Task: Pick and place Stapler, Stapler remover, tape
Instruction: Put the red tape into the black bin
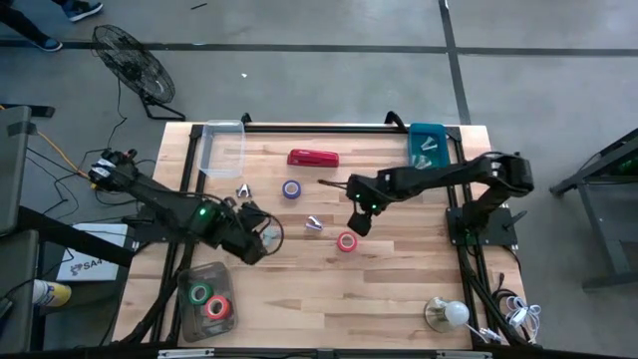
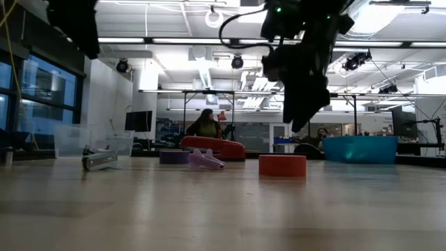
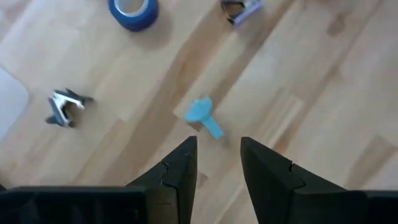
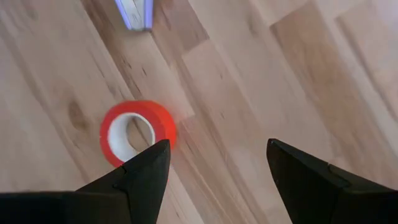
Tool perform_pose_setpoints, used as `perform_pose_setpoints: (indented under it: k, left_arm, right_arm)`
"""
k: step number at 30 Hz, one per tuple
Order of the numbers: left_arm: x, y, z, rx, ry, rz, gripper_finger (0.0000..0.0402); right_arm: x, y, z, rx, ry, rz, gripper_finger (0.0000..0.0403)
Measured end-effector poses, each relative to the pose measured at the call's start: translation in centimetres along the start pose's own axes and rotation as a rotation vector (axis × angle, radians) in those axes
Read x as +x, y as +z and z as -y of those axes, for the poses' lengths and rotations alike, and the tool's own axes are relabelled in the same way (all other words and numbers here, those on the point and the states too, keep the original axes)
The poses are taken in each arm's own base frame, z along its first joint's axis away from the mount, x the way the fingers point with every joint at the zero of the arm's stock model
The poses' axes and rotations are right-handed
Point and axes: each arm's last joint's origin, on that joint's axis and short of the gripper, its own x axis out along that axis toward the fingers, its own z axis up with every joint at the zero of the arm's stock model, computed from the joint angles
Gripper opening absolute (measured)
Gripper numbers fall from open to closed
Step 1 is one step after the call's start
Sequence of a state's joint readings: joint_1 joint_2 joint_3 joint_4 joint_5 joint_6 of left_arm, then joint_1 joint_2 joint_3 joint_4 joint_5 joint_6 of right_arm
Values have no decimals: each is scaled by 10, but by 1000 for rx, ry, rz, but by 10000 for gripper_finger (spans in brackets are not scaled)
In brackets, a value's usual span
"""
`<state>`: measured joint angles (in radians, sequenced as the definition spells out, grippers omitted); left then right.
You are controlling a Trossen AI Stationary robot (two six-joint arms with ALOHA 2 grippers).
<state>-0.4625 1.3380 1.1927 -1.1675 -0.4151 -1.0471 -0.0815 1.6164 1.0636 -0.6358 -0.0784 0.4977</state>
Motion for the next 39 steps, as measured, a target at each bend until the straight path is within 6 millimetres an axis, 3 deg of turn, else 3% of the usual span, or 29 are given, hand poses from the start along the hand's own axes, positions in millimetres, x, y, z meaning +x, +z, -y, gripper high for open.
perform_pose_setpoints:
  k: [9,13,31,39]
  left_arm:
    - [8,18,-12,20,75,49,120]
    - [10,22,-16,39,87,51,120]
    - [11,24,-16,161,94,58,120]
    - [11,24,-16,177,95,58,120]
  right_arm:
    - [41,-7,-20,-3,-57,-110,259]
    - [51,-8,-26,37,-63,-102,259]
    - [53,-6,-31,171,-22,-81,259]
    - [45,5,-39,170,5,-43,259]
